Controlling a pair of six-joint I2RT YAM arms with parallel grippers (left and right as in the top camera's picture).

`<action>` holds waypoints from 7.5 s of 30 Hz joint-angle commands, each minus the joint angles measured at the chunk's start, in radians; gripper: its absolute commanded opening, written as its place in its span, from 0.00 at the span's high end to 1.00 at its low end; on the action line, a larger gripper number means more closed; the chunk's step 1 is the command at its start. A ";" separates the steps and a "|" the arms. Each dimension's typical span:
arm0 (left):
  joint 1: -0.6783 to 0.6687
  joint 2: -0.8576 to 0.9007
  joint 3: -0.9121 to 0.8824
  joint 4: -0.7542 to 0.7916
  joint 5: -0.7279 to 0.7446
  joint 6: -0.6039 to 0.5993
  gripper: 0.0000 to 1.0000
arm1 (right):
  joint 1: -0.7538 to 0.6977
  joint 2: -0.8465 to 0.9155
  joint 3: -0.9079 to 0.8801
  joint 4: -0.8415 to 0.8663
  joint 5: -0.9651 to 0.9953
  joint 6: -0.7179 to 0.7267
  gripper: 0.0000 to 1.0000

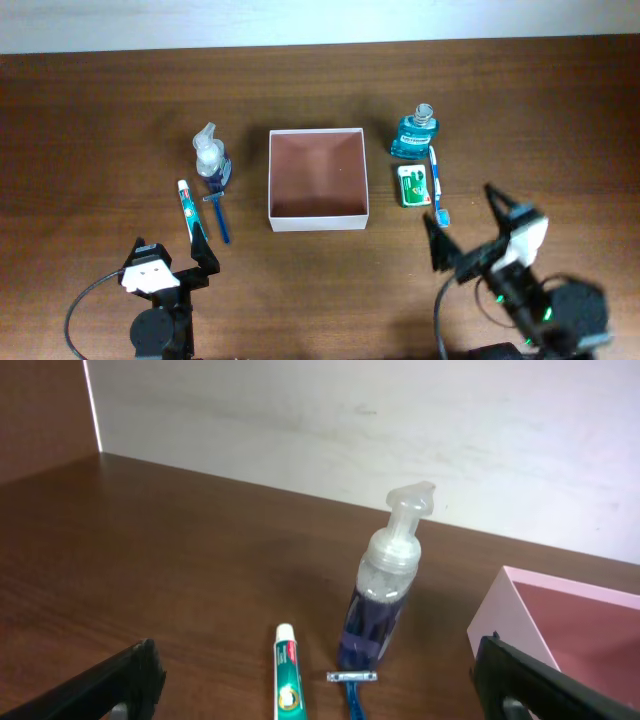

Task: Pack container
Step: 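Reach the right gripper to the teal Listerine bottle and grasp its cap, then carry the Listerine bottle left into the box and release it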

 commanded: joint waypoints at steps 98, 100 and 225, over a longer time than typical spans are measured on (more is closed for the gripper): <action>0.006 -0.010 -0.008 0.003 0.011 0.016 0.01 | 0.020 1.436 0.962 -0.417 0.321 0.072 0.79; 0.006 -0.010 -0.008 0.003 0.011 0.016 0.01 | 0.040 1.423 0.989 -0.434 0.349 0.067 0.79; 0.006 -0.010 -0.008 0.003 0.011 0.016 0.01 | 0.338 1.601 1.392 -0.755 0.606 0.262 0.29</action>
